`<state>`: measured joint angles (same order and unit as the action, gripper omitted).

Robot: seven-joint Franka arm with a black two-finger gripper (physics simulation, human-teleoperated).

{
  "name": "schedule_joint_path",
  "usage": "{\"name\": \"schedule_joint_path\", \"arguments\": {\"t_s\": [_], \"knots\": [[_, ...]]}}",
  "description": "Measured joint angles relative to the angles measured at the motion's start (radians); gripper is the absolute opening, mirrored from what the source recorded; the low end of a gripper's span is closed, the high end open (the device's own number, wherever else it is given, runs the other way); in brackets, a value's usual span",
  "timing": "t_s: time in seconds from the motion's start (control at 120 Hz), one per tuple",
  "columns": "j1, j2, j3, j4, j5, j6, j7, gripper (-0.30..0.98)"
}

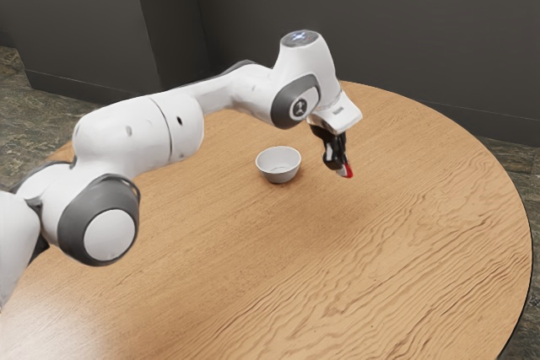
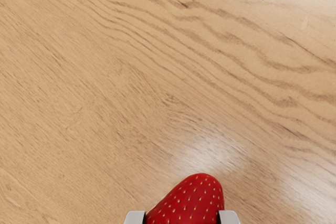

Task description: Take strawberry from the bowl

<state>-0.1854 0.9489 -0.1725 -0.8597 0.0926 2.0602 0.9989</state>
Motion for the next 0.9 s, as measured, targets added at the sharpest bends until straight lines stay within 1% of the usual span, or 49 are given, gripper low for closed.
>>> {"name": "schedule_joint_path", "arguments": {"t_s": [0.325,0.5,0.633,0.675,0.775,0.85,0.9], "knots": [[-0.040,0.052,-0.001,-0.041,0.000,0.042,-0.016,0.00],[-0.046,0.055,-0.001,-0.052,-0.016,0.044,-0.018,0.33],[-0.040,0.026,0.007,-0.063,-0.026,0.039,-0.032,0.49],[-0.037,-0.063,0.027,-0.134,-0.027,0.031,-0.049,0.52],[-0.035,-0.379,0.117,-0.351,-0.029,-0.036,-0.124,0.58],[-0.027,-0.627,0.194,-0.565,-0.029,-0.102,-0.200,0.61],[-0.003,-0.747,0.251,-0.682,-0.030,-0.138,-0.248,0.63]]}}
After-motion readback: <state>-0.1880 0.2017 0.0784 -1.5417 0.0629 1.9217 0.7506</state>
